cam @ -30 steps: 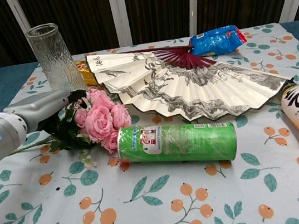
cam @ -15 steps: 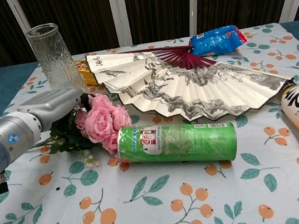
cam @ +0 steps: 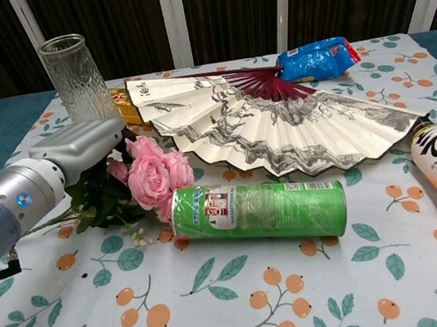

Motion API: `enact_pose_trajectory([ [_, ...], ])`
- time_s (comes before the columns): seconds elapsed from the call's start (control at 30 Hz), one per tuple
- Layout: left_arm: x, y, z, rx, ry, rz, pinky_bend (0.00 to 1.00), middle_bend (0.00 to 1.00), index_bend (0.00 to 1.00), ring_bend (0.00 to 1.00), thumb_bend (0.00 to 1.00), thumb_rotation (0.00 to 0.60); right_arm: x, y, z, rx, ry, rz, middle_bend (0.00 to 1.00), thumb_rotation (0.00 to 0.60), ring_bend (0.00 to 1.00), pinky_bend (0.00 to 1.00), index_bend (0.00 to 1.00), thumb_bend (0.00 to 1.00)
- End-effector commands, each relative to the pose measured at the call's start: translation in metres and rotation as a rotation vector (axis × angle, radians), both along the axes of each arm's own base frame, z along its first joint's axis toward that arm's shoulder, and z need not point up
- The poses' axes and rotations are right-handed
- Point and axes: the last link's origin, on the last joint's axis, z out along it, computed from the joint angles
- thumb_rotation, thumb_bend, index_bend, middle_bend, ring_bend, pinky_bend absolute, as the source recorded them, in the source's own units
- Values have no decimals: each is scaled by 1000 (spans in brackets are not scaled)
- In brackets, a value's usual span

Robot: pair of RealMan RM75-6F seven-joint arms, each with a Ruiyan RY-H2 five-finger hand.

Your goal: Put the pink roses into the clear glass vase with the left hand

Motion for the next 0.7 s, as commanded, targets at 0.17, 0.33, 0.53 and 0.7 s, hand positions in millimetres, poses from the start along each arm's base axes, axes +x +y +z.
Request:
enact_pose_trajectory([
  [0.17,16,-5,21,25,-141,-62,195,575,524,276,436,600,0,0,-1,4,-4,-2,33,600,70,87,154,238],
  [0.33,36,-15,59,39,-262,-118,195,575,524,276,425,600,0,0,-1,4,-7,-10,33,600,70,87,154,238],
  [0.53,57,-18,119,106,-341,-136,195,572,524,276,417,600,0,0,-2,6,-11,-11,33,600,70,87,154,237],
  [0.7,77,-13,155,152,-455,-155,195,573,524,276,412,600,-1,-1,-3,4,-16,-19,33,600,70,87,154,238],
])
